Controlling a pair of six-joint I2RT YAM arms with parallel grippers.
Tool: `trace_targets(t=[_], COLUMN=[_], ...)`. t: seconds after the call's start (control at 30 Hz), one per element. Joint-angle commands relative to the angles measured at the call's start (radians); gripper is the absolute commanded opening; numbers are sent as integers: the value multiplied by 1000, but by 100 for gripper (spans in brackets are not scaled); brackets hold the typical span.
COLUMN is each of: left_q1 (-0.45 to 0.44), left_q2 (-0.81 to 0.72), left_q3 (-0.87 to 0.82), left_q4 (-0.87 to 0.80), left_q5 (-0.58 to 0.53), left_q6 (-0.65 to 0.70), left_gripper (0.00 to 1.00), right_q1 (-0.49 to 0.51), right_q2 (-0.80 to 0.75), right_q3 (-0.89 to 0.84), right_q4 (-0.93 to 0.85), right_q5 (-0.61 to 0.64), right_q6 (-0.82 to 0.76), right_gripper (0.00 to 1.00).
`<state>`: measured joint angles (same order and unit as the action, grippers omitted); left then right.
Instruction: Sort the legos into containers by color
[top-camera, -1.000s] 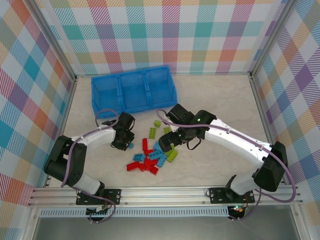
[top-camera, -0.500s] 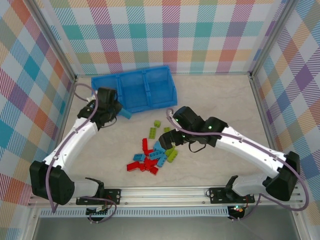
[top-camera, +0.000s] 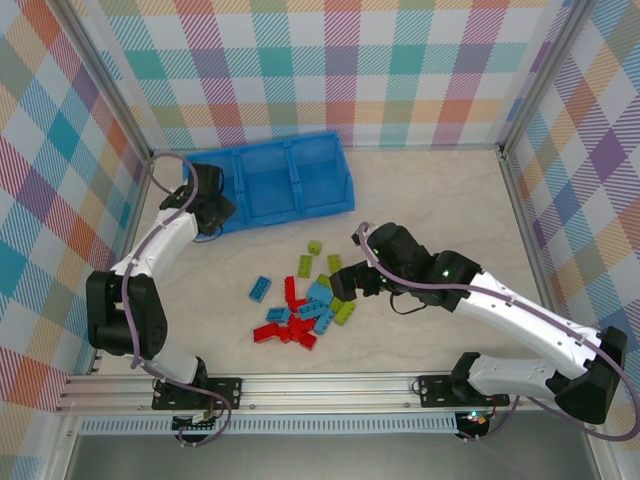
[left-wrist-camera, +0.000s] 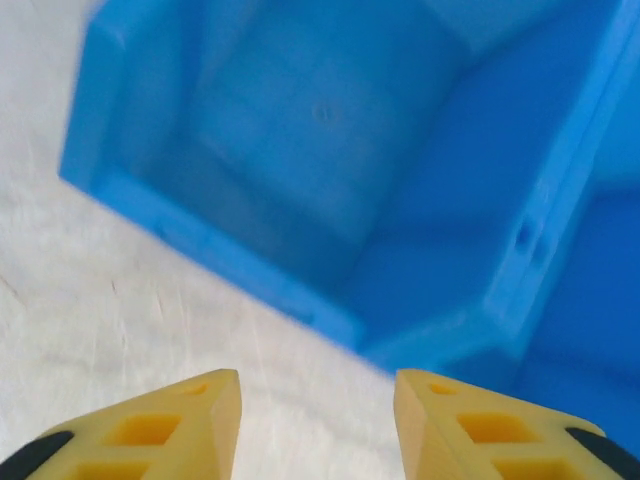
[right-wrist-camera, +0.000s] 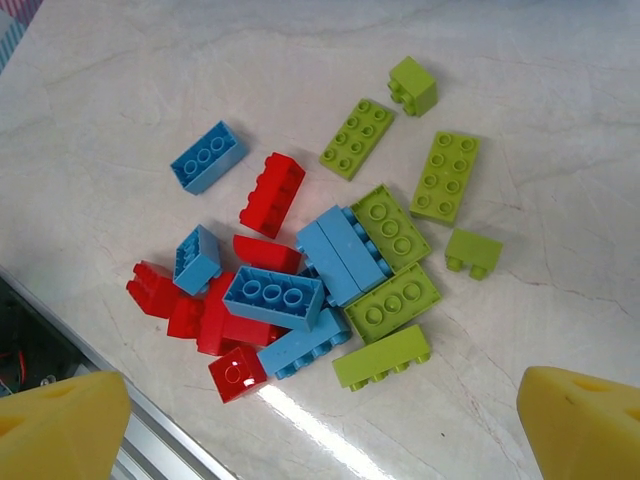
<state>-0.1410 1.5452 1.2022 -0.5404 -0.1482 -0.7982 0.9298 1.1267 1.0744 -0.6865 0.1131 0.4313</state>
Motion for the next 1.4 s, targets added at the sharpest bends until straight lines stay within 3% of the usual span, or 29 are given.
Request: trace_targets(t=[0.0,0.13,0.23,0.5,0.63,0.97,1.23,1.37], left_q1=[-108,-295,-384,-436,-437,-430,-425,-425], left_q2=[-106,-147,-143,-61,6,75,87,-2], left_q3=[-56,-152,-241,-316,-307,-291,-289,-264], left_q4=[-117,-257,-281,-227,-183,-62,-53,-87], left_q5=[91,32,17,12,-30,-29,1,-18], left_q6=[52,138,157,314,354,396,396,389], left_gripper=[54,68,79,94,95,64,28,23], right_q1=[4,4,4,4,4,4,5,18], right_q2=[24,58,91,118,108,125,142,143], right_q3=[-10,-8,10,21,18,22,23,18], right_q4=[-2,40,45,47,43,25,22,25], right_q5=[9,-14,-27,-46,-40,-61,-122,-179], right_q6=[22,3,-8,6,7,14,41,41], right_gripper=[100,100,100,100,99,100,100,100])
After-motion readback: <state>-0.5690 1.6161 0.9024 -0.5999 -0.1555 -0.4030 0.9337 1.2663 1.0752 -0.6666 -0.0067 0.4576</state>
